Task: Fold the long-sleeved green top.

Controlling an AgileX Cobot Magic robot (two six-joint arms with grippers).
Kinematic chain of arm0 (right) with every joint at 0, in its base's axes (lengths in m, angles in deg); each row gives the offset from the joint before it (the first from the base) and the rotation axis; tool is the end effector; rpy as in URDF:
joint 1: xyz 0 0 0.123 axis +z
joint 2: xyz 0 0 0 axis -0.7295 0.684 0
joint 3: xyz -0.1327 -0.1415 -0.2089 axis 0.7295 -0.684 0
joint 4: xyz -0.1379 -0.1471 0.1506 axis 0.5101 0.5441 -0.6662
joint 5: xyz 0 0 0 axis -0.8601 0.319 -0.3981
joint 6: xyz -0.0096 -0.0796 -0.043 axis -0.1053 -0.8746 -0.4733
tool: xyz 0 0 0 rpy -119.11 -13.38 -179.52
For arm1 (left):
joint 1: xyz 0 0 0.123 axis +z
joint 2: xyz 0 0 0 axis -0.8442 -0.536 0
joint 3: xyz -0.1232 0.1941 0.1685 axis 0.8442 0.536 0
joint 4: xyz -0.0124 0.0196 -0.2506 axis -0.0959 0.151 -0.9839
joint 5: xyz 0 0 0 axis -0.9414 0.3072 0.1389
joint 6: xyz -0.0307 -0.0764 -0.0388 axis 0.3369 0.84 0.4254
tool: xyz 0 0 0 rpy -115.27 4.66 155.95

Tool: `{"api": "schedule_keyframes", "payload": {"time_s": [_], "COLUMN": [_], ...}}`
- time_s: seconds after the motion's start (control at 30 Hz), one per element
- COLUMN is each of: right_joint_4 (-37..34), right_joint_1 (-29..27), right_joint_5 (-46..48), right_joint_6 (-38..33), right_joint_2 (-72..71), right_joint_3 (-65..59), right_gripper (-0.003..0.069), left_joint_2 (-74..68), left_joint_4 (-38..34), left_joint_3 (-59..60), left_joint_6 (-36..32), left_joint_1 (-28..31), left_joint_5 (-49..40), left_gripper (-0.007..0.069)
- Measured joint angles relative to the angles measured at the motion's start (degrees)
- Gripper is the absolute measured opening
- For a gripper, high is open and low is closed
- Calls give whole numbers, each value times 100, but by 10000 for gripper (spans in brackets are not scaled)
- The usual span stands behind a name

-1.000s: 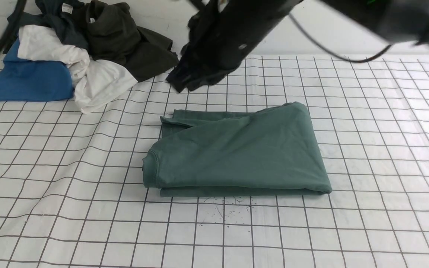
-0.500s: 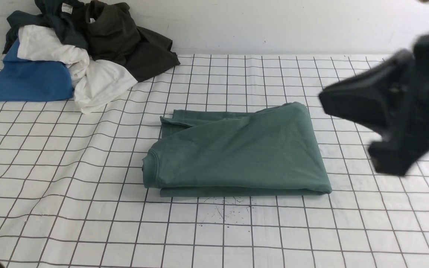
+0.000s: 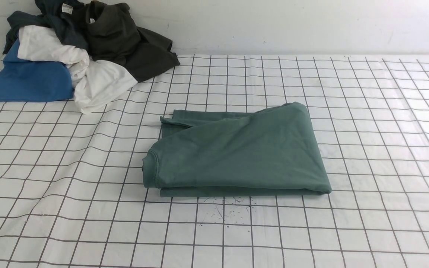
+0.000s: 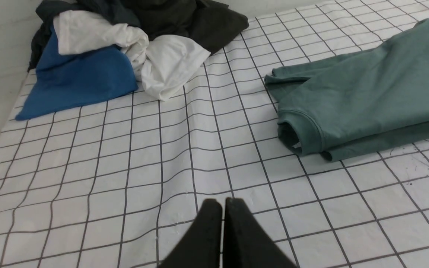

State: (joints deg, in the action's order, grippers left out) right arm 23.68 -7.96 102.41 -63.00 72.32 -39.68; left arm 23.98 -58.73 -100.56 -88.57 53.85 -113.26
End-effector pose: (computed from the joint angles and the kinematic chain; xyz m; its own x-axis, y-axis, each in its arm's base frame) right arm 0.0338 0.0345 0.3775 0.1086 -0.0753 -0.9912 -0.6668 0.7341 -0.1288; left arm 0.0268 -0.0100 0.2789 -0.2829 0.1360 -0.9495 0.1860 0.9789 0.0848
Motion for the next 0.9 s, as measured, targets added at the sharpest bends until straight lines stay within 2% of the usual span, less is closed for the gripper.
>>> {"api": "schedule_keyframes", "payload": {"time_s": [0.73,0.9], "right_joint_4": [-20,-14], "right_joint_1": [0,-159], "right_joint_5": [393,43], "right_joint_6": [0,180], "right_joint_2": [-131,-279], "right_joint_3": [-12,-444], "right_gripper": [-14,-14], "left_joint_2": [0,0], "left_joint_4": [-16,-16], "left_joint_3": [11,11], "left_joint_6": [0,0], "left_joint_1": [0,0], "left_joint_5": [0,0], "left_gripper": [-7,-7]}}
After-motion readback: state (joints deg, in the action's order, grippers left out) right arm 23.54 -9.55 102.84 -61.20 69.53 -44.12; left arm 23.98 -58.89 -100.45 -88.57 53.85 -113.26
